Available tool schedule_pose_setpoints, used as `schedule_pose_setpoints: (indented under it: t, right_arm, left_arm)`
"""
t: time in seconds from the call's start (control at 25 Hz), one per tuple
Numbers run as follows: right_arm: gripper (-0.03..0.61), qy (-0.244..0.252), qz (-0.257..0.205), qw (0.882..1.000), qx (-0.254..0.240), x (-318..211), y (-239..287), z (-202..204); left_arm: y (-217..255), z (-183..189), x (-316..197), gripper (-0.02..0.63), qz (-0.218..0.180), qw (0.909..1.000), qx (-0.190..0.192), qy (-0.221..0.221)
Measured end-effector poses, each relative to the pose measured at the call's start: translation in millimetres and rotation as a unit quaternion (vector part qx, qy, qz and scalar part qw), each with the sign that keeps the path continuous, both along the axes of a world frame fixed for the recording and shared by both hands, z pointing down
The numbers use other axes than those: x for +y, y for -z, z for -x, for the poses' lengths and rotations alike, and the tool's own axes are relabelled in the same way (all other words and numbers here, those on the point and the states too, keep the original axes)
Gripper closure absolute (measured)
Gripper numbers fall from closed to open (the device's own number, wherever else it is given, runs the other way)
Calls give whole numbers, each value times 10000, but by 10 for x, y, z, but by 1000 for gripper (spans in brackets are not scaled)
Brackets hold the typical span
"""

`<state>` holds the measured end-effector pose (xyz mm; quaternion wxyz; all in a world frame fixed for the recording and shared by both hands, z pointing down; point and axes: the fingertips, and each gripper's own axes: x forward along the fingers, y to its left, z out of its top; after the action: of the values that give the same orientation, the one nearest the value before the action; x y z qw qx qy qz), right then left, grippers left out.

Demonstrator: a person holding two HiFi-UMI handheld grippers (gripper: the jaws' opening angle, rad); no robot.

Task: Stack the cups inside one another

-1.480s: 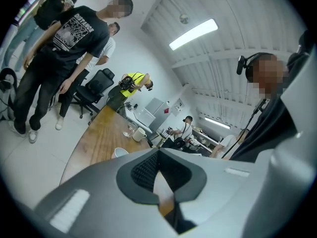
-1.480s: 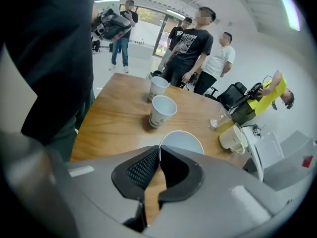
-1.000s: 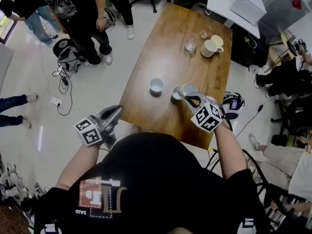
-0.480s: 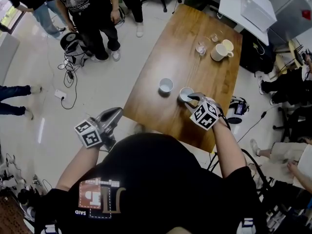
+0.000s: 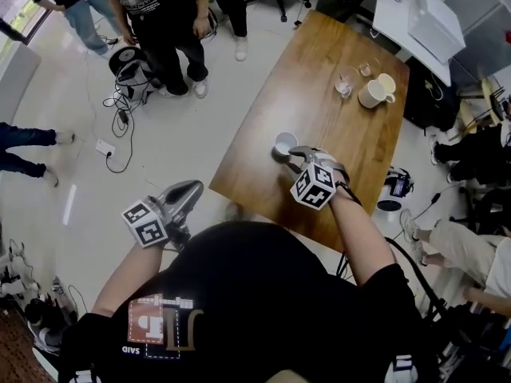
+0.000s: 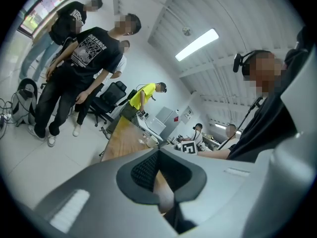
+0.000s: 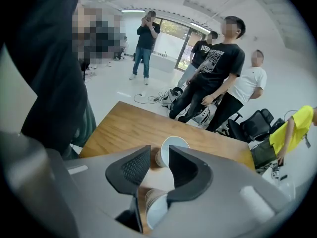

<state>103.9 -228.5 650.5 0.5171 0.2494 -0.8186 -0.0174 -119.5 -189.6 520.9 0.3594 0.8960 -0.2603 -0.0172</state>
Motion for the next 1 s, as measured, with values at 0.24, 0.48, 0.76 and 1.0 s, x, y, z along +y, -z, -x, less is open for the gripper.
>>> schedule_pose_setpoints:
  t: [0.24,0.48,0.76,1.0]
  right_arm:
    - [449,166,270,9971,693,-182,-352,167]
    - [459,156,430,9938,1012,-222,-519,171]
    - [493,282,509,9910,1207,-211,-580,178]
    - [546,189,337,9937,1048,-265,-455,170]
  left_arm:
    - [11,368,-67,617,-77,9995,-80,287]
    - [-47,539,-108,617,2,9990,-87,442]
    - [-59,523,-117,617,49,9992,-101,389]
    - [-48,466,-133,617,53,9993,-108,346]
